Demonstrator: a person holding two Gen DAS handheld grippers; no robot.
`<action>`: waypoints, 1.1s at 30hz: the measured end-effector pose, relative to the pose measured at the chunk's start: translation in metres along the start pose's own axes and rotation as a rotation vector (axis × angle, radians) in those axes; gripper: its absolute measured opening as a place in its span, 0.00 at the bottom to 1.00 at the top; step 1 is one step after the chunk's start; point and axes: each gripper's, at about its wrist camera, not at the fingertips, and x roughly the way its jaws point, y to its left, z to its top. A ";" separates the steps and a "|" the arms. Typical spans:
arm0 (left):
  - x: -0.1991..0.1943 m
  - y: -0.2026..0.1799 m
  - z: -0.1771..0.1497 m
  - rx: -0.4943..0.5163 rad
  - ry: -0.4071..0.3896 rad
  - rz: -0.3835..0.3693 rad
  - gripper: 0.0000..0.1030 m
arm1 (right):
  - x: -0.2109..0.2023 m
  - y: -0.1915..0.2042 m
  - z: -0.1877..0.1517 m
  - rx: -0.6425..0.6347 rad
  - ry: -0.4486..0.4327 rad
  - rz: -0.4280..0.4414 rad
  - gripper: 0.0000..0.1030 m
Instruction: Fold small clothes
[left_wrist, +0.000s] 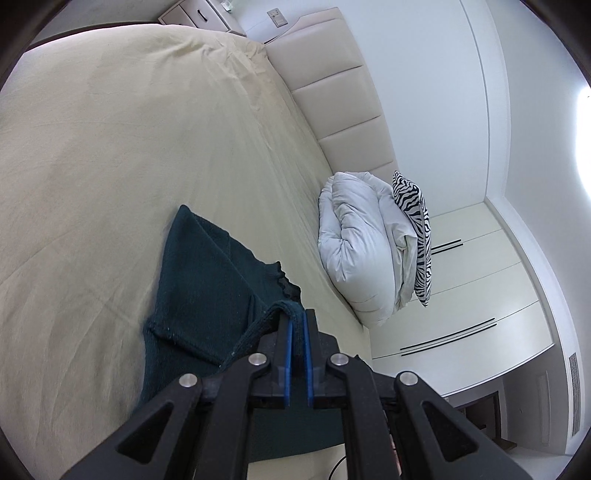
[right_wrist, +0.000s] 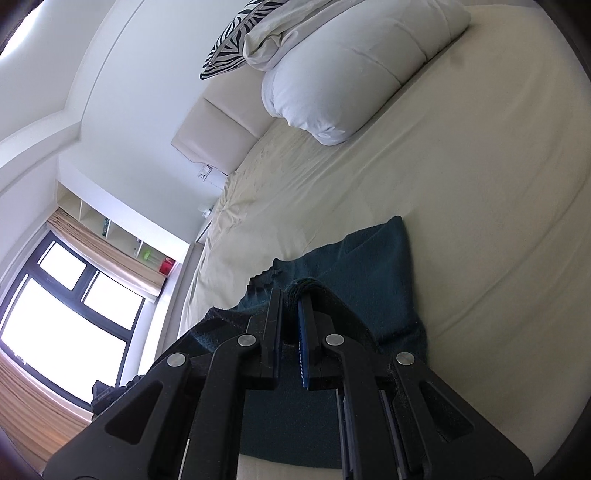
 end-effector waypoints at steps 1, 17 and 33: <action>0.005 0.000 0.005 0.001 0.000 0.006 0.05 | 0.007 0.000 0.004 0.000 0.002 -0.008 0.06; 0.102 0.039 0.067 -0.015 0.030 0.160 0.06 | 0.135 -0.034 0.053 0.053 0.062 -0.149 0.06; 0.110 0.074 0.087 -0.069 -0.021 0.195 0.52 | 0.190 -0.084 0.061 0.174 0.072 -0.192 0.32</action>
